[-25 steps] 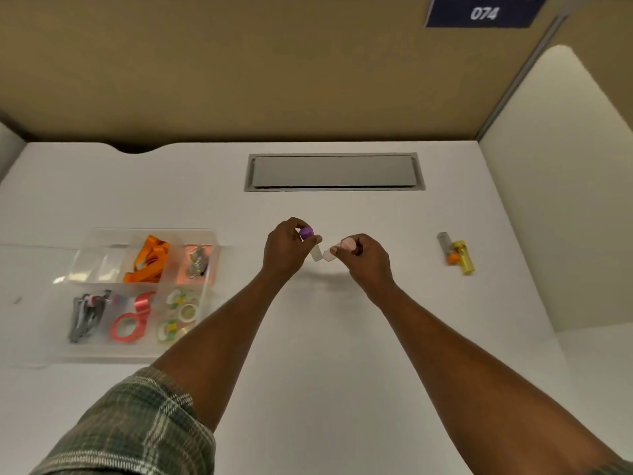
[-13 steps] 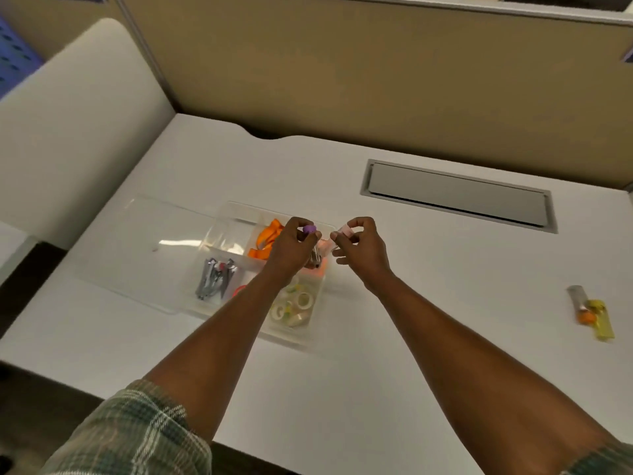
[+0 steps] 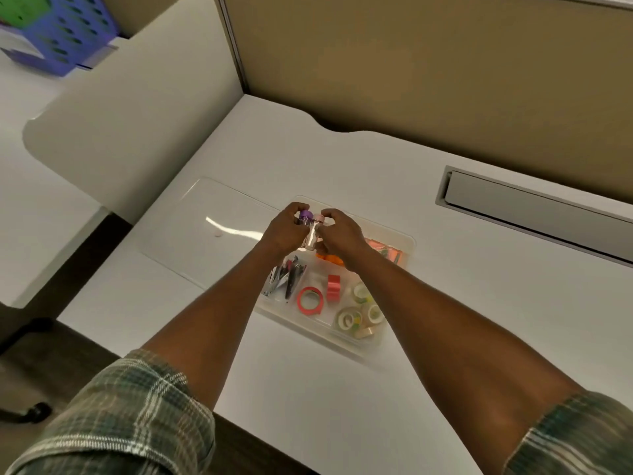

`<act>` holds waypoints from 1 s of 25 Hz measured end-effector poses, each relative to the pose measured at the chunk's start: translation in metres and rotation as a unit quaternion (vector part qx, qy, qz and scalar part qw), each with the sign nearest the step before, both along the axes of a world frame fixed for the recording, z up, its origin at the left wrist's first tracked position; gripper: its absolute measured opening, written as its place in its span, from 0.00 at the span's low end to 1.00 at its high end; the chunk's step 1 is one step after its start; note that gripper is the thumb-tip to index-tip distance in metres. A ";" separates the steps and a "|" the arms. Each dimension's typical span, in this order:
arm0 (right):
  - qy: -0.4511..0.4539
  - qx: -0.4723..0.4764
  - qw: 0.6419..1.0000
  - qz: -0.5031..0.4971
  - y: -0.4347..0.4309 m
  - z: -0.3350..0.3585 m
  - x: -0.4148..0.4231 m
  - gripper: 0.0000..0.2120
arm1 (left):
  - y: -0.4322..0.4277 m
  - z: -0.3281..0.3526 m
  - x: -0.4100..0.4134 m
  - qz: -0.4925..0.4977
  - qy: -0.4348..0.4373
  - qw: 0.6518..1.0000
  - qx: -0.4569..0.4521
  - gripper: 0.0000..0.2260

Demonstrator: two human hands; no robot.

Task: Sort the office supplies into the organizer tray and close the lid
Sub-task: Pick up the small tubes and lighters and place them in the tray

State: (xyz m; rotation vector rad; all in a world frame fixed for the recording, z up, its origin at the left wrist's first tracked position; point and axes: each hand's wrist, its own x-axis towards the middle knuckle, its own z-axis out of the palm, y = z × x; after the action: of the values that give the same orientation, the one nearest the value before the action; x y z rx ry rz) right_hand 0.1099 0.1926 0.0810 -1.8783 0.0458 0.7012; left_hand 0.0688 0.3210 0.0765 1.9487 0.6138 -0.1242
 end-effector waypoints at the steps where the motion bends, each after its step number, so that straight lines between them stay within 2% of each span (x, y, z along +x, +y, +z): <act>1: 0.005 -0.005 1.000 0.005 0.008 -0.001 0.002 0.20 | 0.005 -0.003 0.002 -0.006 0.010 1.000 0.003 0.19; 4: 0.021 -0.031 0.999 0.028 0.021 -0.006 0.008 0.24 | 0.012 -0.013 0.010 -0.032 0.036 0.999 0.015 0.21; 8: 0.116 -0.007 0.993 0.008 0.033 -0.004 0.012 0.09 | 0.016 -0.026 0.024 -0.059 0.059 0.996 0.043 0.24; 10: 0.164 0.030 0.985 -0.034 0.039 -0.002 0.015 0.05 | 0.018 -0.031 0.029 -0.065 0.065 0.994 0.050 0.24; 14: 0.221 0.097 0.968 -0.067 0.047 -0.001 0.020 0.10 | 0.016 -0.039 0.034 -0.088 0.091 0.988 0.084 0.16; 17: 0.240 0.111 0.962 -0.070 0.051 0.001 0.021 0.22 | 0.010 -0.043 0.036 -0.112 0.128 0.980 0.103 0.23; 20: 0.218 0.107 0.967 -0.071 0.047 0.002 0.020 0.25 | 0.007 -0.038 0.033 -0.063 0.113 0.990 0.056 0.27; 25: 0.053 0.025 0.996 -0.062 0.011 0.004 0.022 0.21 | -0.010 -0.015 0.030 -0.014 0.039 0.996 0.075 0.20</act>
State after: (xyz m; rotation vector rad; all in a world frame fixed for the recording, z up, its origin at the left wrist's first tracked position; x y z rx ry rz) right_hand 0.1320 0.2033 0.0851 -1.7736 0.2099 0.7098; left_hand 0.0985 0.3106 0.0612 2.1060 0.6640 -0.1777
